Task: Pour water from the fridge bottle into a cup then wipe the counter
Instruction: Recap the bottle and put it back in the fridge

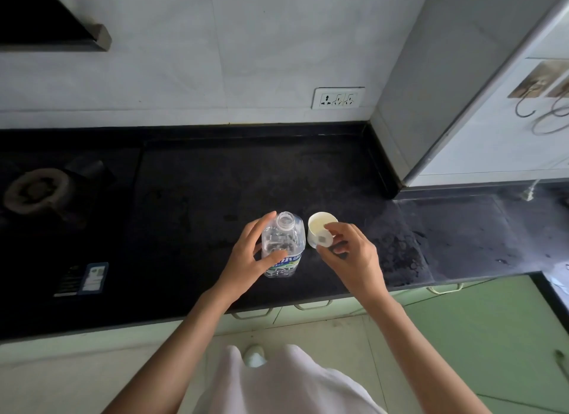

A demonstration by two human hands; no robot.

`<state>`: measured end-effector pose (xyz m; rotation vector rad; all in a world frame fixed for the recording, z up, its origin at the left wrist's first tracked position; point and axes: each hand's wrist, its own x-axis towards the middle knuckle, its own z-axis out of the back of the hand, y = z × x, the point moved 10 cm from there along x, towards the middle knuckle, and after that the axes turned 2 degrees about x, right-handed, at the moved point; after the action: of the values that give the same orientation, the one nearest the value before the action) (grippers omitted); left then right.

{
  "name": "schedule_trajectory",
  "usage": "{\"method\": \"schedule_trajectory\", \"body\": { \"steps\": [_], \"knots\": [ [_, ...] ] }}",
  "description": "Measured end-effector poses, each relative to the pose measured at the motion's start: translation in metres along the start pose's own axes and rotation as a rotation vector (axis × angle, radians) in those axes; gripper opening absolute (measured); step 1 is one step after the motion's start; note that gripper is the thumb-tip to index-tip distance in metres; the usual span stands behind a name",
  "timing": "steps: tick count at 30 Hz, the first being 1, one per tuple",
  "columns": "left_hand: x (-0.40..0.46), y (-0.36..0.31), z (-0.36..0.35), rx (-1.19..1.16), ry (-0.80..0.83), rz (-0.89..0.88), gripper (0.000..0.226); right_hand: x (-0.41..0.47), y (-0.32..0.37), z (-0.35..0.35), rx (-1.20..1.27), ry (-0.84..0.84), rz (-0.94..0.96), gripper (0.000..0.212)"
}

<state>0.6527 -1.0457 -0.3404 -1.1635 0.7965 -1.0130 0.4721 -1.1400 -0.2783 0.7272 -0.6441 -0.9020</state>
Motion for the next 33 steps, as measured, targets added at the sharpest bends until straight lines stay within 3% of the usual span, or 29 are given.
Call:
{"method": "schedule_trajectory", "body": {
  "steps": [5,21,33],
  "knots": [
    [0.001,0.001,-0.001,0.038,0.017,0.015,0.068,0.021,0.046,-0.017,-0.042,0.105,0.145,0.027],
    [0.001,0.002,0.0,0.045,0.018,0.012,0.068,0.042,0.084,-0.023,-0.09,0.274,0.273,0.033],
    [0.001,0.005,0.0,0.038,0.017,0.029,0.069,0.049,0.115,-0.058,-0.369,0.53,0.472,0.028]
  ]
}}
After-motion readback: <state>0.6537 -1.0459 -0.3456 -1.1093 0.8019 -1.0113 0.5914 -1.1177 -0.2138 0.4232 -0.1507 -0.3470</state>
